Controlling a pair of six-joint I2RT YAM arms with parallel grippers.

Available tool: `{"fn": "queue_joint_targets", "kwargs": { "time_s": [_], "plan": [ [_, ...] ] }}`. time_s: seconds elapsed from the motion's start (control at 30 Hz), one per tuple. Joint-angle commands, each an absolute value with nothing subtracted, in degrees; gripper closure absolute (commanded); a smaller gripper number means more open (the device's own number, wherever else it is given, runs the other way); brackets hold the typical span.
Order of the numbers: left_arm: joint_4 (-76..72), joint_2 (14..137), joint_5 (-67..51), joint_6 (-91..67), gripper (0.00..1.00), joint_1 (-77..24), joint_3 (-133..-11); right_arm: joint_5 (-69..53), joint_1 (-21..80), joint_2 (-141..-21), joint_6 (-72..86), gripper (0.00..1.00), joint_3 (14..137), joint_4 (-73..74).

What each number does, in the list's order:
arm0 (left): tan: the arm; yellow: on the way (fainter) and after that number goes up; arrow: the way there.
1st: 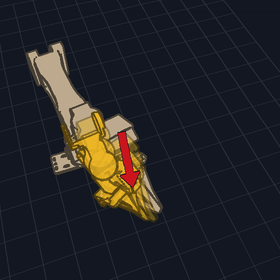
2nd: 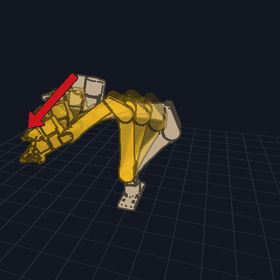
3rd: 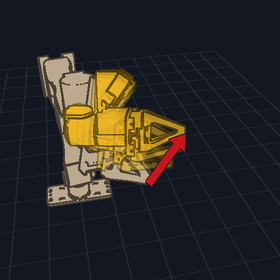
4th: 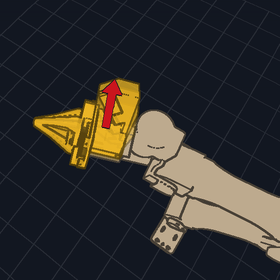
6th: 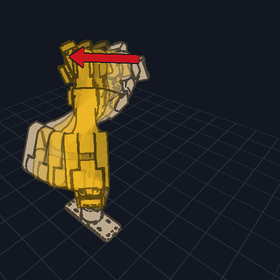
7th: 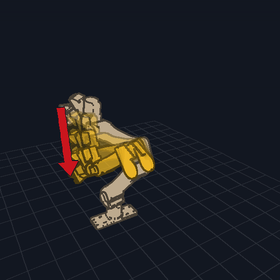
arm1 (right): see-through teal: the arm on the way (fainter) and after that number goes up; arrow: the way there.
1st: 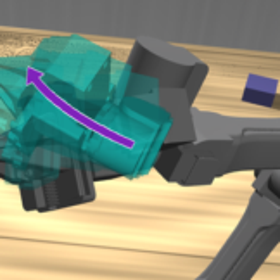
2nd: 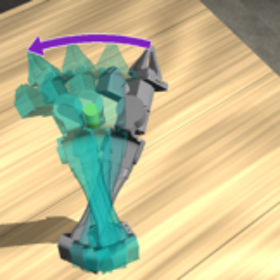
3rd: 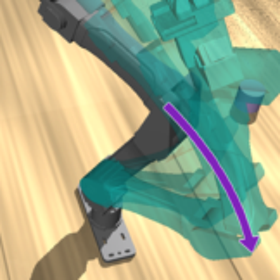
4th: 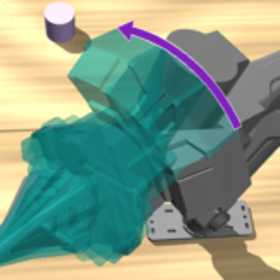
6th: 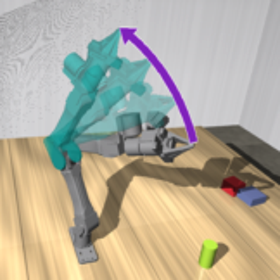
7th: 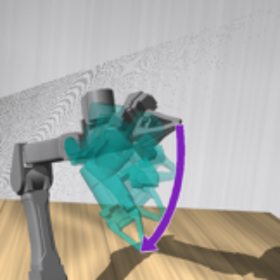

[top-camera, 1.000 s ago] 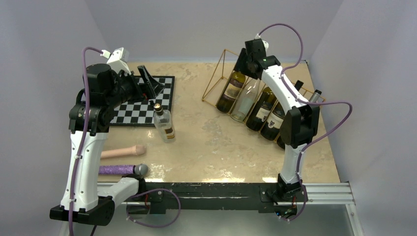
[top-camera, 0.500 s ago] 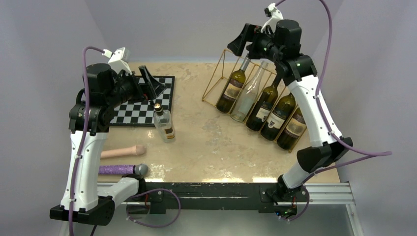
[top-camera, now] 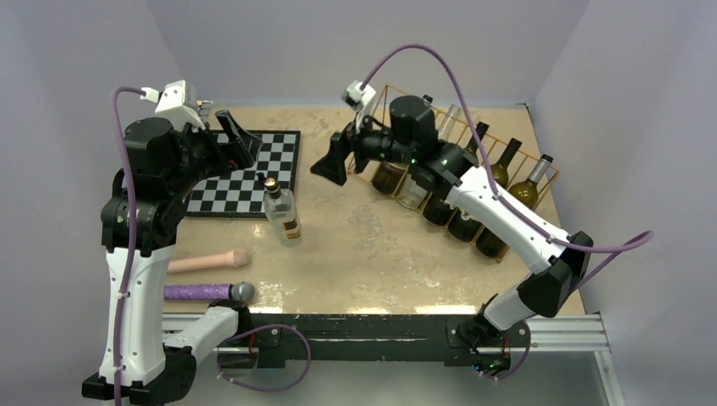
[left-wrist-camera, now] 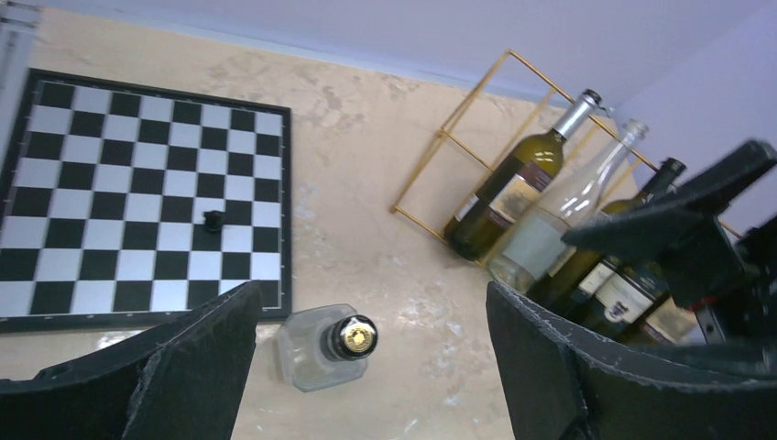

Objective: Put the wine bottle on the wine rack

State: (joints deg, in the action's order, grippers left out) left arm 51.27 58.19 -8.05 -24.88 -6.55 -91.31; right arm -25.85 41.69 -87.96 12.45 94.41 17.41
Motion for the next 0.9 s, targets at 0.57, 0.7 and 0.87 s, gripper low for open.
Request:
{"fn": "queue_joint_targets", "kwargs": {
  "time_s": [0.57,0.7,0.87],
  "plan": [
    [51.45,59.05,-1.22,-23.58,0.05,-6.77,-91.50,-13.30,57.72,-94.19,0.27,0.01,88.33,-2.09],
    [52.56,59.63,0.99,-23.97,0.05,-6.77,-92.17,-12.85,57.83,-97.36,-1.60,0.01,89.26,-2.97],
    [53.67,60.85,3.86,-27.91,0.06,-6.77,-92.12,-11.67,57.83,-101.36,-2.31,0.01,91.27,-5.21]
  ]
}}
